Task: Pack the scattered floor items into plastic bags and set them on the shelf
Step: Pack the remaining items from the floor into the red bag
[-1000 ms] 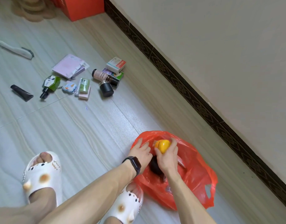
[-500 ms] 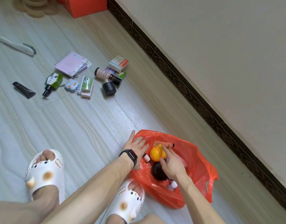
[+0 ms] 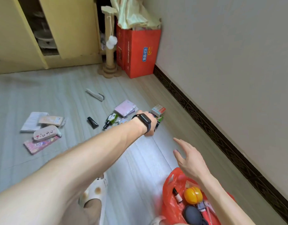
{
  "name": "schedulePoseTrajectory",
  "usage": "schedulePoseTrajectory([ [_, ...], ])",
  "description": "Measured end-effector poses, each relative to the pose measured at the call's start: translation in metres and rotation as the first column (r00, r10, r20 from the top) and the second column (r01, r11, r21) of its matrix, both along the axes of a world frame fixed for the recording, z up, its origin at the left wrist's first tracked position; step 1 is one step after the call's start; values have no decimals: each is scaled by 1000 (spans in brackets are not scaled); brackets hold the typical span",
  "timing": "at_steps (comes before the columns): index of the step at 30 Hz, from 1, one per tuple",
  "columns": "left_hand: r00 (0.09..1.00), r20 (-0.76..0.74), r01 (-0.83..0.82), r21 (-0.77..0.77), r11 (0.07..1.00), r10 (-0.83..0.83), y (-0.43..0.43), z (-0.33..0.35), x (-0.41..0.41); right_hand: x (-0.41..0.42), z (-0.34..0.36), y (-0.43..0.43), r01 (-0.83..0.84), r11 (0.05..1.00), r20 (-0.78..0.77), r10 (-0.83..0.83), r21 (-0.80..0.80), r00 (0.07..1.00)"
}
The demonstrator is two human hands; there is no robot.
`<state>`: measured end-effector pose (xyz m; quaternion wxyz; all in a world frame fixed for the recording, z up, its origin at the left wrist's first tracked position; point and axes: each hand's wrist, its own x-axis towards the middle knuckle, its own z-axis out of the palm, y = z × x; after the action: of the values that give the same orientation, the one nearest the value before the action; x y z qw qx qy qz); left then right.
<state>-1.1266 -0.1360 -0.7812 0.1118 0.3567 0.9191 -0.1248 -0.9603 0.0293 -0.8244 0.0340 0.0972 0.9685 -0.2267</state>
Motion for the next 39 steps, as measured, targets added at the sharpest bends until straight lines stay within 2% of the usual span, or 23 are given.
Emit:
schedulePoseTrajectory([
  [3, 996, -16, -87, -41, 995, 87, -63, 16, -20, -31, 13, -22, -109, 993, 12, 108, 41, 994],
  [6, 970, 71, -227, -63, 972, 231, -120, -8, -30, -64, 10, -41, -219, 974, 140, 210, 53, 968],
  [9, 930, 175, -304, -124, 945, 322, -155, -62, -40, -95, -17, -55, -334, 940, 372, 286, 71, 883],
  [11, 906, 233, -324, -161, 932, 355, -163, -104, -41, -109, -48, -58, -382, 918, 519, 275, 110, 809],
  [15, 873, 352, -296, -171, 940, 339, -147, -182, -51, -142, -121, -50, -404, 902, 638, 220, 155, 738],
  [18, 868, 406, -293, -45, 955, 286, -115, -222, -75, -178, -159, -38, -318, 928, 602, 145, 192, 785],
  [21, 870, 416, -346, 131, 929, 266, -74, -248, -108, -226, -193, -29, -144, 961, 367, 48, 238, 929],
  [23, 893, 360, -361, 216, 907, 269, -44, -260, -133, -256, -220, -25, -25, 982, 260, -26, 189, 965],
  [29, 947, 153, -309, 179, 934, 284, -12, -303, -175, -268, -274, -41, 162, 980, 94, -173, 115, 980],
  [32, 958, 56, -285, 218, 933, 280, -23, -316, -152, -262, -271, -43, 187, 974, 100, -200, 127, 975],
  [35, 945, 97, -325, 236, 916, 311, -45, -312, -112, -237, -259, -49, 193, 974, 154, -210, 119, 965],
  [37, 940, 122, -336, 184, 924, 318, -58, -305, -93, -208, -252, -56, 185, 977, 221, -205, 110, 953],
  [39, 930, 181, -337, 62, 940, 321, -69, -289, -79, -176, -240, -65, 183, 981, 353, -196, 71, 915],
])
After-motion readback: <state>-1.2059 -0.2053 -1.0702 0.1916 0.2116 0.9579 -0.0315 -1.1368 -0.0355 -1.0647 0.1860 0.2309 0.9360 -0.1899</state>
